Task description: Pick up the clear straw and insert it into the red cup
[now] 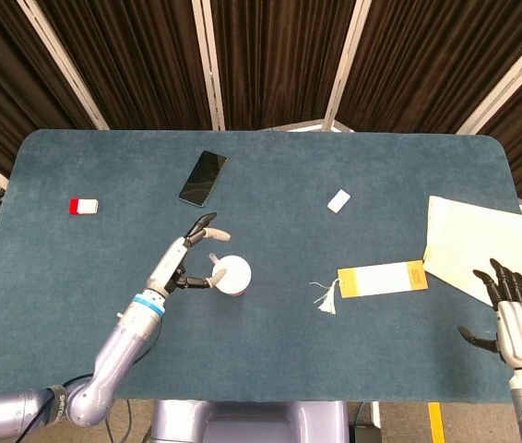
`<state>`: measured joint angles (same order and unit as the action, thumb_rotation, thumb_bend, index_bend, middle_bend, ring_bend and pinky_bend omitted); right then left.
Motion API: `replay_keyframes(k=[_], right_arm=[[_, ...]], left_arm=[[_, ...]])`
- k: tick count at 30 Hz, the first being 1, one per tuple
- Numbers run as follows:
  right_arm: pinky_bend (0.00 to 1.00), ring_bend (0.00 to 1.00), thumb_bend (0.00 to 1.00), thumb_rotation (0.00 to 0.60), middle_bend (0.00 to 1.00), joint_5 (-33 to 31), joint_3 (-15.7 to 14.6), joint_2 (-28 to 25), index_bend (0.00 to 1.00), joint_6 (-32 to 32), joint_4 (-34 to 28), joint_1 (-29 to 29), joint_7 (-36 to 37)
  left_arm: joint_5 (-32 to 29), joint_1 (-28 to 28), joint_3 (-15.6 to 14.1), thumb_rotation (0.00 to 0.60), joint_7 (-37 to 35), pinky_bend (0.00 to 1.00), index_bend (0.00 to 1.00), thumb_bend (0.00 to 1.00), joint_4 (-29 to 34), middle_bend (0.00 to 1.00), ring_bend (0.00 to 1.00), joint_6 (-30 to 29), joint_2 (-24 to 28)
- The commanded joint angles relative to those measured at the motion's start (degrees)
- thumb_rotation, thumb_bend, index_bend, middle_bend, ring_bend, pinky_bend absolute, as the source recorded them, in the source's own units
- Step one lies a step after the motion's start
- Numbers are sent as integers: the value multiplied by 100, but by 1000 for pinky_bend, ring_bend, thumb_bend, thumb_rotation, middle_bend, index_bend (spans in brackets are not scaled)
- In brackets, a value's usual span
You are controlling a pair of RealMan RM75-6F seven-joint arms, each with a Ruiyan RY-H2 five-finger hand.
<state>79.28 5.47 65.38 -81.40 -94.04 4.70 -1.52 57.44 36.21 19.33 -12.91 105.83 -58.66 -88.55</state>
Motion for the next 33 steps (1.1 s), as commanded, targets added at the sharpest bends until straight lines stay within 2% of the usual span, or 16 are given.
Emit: replay_keyframes(k=[1,5,7,10,14,19,23,28,33], right_arm=[[0,0,138,600,0,3,-2,-1,135,0,1,0,-10],[0,0,138,600,0,-12,-15,-9,135,26,15,6,-79],[0,0,138,600,0,-66,-18,-15,135,66,-6,11,-151],[0,0,138,600,0,-59,-23,-11,135,52,-20,15,-255],[0,0,137,600,0,-63,-33,-6,135,43,-20,10,-335],[0,0,135,600,0,-58,-40,-8,135,58,-21,23,-408],[0,0,134,600,0,8,-58,-7,131,36,0,29,-439],[0,0,134,600,0,94,-68,18,130,10,36,46,-439],[0,0,134,600,0,161,-84,26,130,-16,46,48,-427]], left_arm=[[572,-105,-211,600,496,0,294,342,-8,0,0,-323,309],[950,-301,-479,600,1113,0,293,342,123,0,0,-637,789],[1165,-416,-661,600,1684,0,289,341,122,0,0,-886,1051],[1599,-702,-1056,600,2925,0,271,340,69,0,0,-1483,1442],[1809,-1066,-1361,600,3589,0,237,292,153,0,0,-1968,1779],[1788,-1548,-1678,600,3667,0,153,253,219,0,0,-2310,2133],[1790,-1907,-1856,600,3455,0,111,247,-17,0,0,-2547,2254],[1867,-2303,-2059,600,3146,0,107,247,-379,0,0,-2784,2244],[2017,-2461,-2058,600,2963,0,118,246,-471,0,0,-2894,2271]])
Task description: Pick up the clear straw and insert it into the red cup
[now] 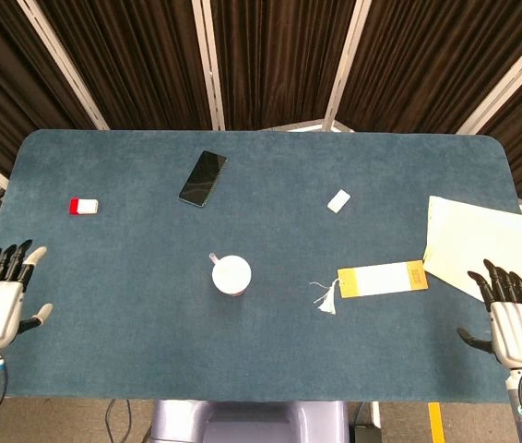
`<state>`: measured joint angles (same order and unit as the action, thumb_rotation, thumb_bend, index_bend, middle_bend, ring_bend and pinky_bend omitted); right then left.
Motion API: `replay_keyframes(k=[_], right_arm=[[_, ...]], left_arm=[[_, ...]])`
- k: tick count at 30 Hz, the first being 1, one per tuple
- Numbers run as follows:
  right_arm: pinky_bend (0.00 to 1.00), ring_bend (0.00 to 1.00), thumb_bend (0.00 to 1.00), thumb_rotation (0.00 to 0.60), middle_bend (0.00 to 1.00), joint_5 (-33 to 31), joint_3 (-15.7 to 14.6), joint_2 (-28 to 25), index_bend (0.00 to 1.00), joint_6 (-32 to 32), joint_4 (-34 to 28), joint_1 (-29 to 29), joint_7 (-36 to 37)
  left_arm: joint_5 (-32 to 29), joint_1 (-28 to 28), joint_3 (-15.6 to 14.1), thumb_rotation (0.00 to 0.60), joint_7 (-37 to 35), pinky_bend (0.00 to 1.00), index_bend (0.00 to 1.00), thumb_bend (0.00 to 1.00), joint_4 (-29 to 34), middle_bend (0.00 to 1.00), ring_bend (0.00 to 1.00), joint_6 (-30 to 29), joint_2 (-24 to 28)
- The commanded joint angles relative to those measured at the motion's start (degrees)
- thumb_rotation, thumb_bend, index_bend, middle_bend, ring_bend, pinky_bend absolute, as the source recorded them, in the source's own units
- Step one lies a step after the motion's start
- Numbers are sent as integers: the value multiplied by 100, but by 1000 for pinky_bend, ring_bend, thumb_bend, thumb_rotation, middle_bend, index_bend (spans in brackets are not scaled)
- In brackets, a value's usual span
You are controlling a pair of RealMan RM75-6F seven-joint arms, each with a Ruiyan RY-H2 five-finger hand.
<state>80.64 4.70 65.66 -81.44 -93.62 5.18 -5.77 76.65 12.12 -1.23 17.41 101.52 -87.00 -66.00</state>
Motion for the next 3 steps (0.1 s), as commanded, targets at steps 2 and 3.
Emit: replay_keyframes(k=[2,3], right_arm=[[0,0,134,600,0,52,-15,2,130,-27,9,-2,1],[0,0,134,600,0,70,-22,1,130,-38,6,-6,-2]], left_arm=[[208,-97,1,600,-90,0,123,247,-58,0,0,-127,15],[266,-128,1,600,-105,0,125,247,-64,0,0,-163,15]])
